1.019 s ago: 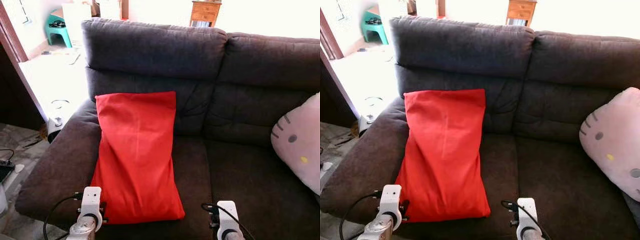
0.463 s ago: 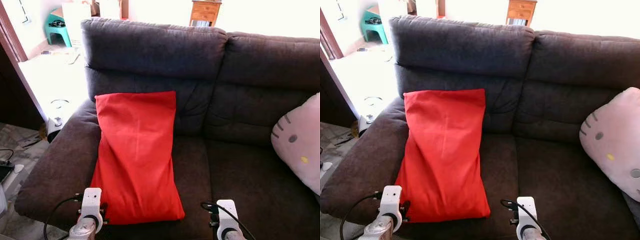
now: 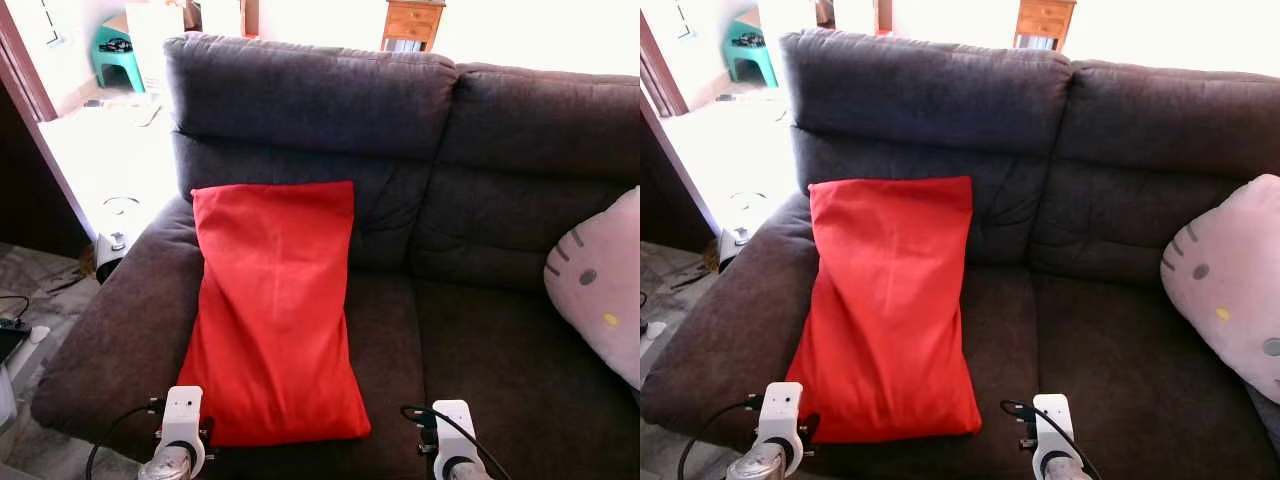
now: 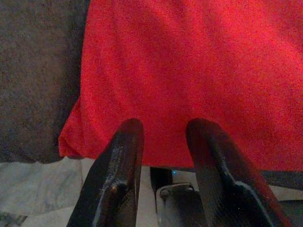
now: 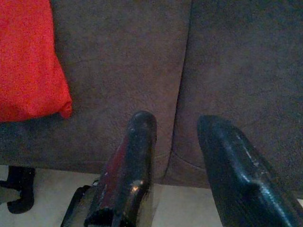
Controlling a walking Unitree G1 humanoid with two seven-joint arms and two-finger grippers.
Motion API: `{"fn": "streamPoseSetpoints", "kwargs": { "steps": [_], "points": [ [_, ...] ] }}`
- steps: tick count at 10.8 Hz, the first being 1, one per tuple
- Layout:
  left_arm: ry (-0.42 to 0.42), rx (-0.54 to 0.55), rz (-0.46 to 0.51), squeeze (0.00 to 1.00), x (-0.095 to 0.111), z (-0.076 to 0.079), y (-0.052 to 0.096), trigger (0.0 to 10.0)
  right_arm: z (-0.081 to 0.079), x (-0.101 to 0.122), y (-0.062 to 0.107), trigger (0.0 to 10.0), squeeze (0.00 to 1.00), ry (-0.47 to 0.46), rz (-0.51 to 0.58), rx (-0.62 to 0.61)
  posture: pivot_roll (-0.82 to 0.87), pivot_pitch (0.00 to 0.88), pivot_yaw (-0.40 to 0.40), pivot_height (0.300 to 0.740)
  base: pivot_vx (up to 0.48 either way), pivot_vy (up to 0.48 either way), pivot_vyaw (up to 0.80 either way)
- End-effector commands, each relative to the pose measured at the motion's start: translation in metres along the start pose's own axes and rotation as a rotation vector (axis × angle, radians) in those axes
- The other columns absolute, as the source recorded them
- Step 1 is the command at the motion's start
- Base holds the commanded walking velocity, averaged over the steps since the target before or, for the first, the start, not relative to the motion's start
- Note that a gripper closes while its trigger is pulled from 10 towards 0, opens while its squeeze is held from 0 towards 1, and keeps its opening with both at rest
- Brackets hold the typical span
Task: Move the pillow to the sofa from floor
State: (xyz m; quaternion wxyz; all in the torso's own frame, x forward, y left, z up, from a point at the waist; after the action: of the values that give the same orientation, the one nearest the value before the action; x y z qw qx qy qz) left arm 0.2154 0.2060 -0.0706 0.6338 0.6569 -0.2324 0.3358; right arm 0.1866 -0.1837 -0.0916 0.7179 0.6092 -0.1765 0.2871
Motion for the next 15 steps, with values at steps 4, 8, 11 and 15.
{"fn": "streamPoseSetpoints", "kwargs": {
  "steps": [4,8,11,15],
  "points": [
    [-0.008,0.0,-0.019,0.0,-0.0032,-0.0019,0.0007,10.0,-0.0007,-0.0004,-0.0001,10.0,0.0,-0.008,-0.007,0.001,0.08,0.0,-0.063,0.74,-0.192,0.0,0.0],
    [0.002,0.001,-0.013,0.0,-0.0013,-0.0008,-0.0001,10.0,0.0024,0.0015,-0.0006,10.0,0.0,-0.017,-0.002,-0.008,0.08,0.0,-0.068,0.74,-0.259,0.0,0.0],
    [0.002,0.0,-0.017,0.0,-0.0022,0.0,0.0001,10.0,0.004,0.0003,-0.0005,10.0,0.0,-0.016,-0.006,-0.011,0.07,0.0,-0.071,0.74,-0.316,0.0,0.0],
    [0.005,-0.003,-0.015,0.0,-0.002,0.0007,0.0,10.0,0.0052,0.0002,-0.0005,10.0,0.0,-0.016,-0.008,-0.013,0.07,0.0,-0.075,0.74,-0.304,0.0,0.0]
  ]
}}
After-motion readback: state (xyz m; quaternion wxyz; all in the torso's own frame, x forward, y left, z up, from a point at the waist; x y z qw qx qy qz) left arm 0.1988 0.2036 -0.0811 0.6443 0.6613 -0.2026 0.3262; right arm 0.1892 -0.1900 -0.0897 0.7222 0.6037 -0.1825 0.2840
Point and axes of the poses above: a point about 5 cm out from each wrist's last joint towards the gripper, its own y axis pointing back from the gripper into the wrist, its own x axis along the axis of the wrist's last joint, z = x × y, the point moved 1 cm from there along -y, pointing out of the wrist towards the gripper, and after that the axes turned 8 degrees about y, right-handed, at the moved point
